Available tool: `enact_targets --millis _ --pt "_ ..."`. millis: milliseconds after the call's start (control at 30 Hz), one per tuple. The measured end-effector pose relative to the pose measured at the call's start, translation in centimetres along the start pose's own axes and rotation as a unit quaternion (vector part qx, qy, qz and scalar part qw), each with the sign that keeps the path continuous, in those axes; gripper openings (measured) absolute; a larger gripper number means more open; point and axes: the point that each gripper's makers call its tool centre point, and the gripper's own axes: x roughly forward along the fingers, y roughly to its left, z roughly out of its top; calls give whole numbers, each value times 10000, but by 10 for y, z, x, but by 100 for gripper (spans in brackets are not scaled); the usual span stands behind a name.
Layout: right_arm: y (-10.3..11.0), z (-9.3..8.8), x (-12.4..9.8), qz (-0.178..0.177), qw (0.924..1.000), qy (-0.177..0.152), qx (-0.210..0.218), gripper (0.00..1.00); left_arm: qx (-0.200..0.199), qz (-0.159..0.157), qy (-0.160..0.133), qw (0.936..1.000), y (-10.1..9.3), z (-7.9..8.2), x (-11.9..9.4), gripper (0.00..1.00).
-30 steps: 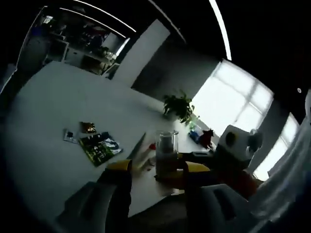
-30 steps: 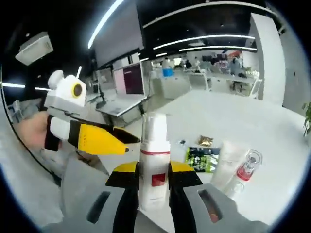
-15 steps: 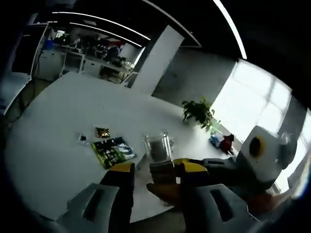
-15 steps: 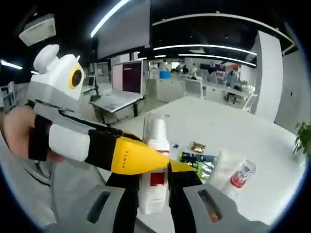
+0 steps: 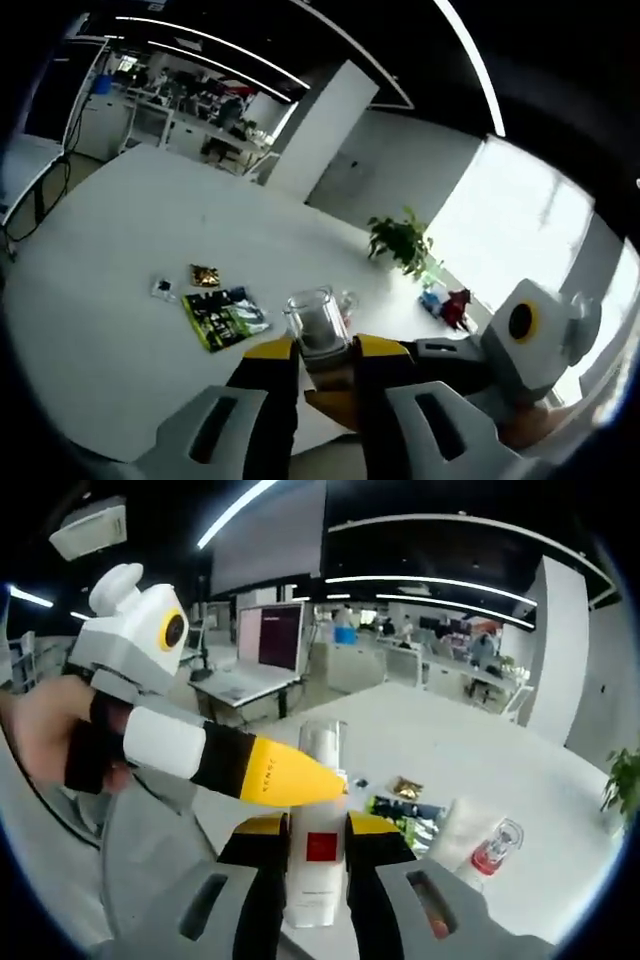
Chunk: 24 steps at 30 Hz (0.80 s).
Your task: Arrange the skincare products in the storage area until every visible bottle or jar stands upright without overlapping.
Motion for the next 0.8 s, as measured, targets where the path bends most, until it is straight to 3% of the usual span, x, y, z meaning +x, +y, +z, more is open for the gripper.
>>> enact_targets --millis 200,333,467,600,800 --pt "3 -1 -2 81 10000 -21 -25 22 -15 -270 124 9996 -4 -1 -1 14" --pt "4 -3 -5 161 9998 -12 -75 22 272 -581 312 9975 -11 -5 -1 14" --pt "7 -3 -14 485 9985 -141 188 23 642 -980 483 9919 -22 -7 -2 13" --pt "12 -1 -26 869 9955 -295 234 24 1113 -1571 627 9793 -40 -6 -5 13" --pt "15 8 -46 1457 9865 -573 478 25 1805 -2469 782 9489 -69 -1 -13 13"
